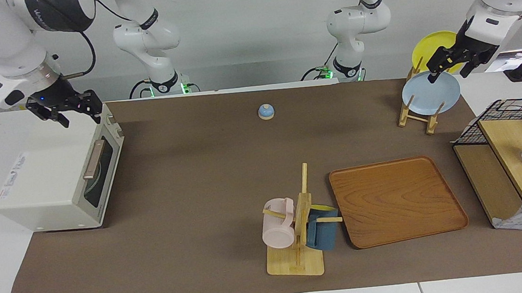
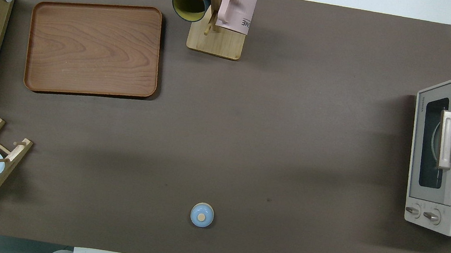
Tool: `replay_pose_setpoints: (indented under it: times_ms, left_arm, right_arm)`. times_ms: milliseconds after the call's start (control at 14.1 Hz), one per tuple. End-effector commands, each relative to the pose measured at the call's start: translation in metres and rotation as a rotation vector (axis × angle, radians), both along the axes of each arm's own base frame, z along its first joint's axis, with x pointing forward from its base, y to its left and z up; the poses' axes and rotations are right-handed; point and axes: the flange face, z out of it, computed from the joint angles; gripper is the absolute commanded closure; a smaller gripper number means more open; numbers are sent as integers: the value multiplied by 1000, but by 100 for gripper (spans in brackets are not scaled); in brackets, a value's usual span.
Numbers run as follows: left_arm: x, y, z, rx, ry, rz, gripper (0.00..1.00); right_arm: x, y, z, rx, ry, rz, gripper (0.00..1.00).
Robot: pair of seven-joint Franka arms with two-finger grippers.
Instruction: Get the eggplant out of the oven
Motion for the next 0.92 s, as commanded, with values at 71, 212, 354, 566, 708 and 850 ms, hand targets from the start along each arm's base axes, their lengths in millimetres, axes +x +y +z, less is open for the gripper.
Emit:
replay_pose_setpoints:
  times_ms: [71, 212, 354, 566, 708, 850]
  left_arm:
    - [-5, 2, 3, 10, 9, -8, 0]
    - [-5, 2, 3, 10, 7, -6, 0]
    - [-4, 2, 3, 10, 6, -8, 0]
    - [-5, 3, 3, 9, 7, -5, 0]
    - [-5, 3, 3, 9, 7, -5, 0]
    - [-5, 3, 3, 9, 7, -5, 0]
  right_arm:
    - [2, -7, -61, -63, -45, 38, 100]
    - [9, -14, -87, -114, -41, 57, 100]
    - [12, -12, -98, -118, -26, 57, 100]
    - [14, -13, -115, -134, -22, 70, 100]
    - [11, -14, -128, -160, -4, 83, 100]
    - [6, -13, -137, -161, 13, 90, 100]
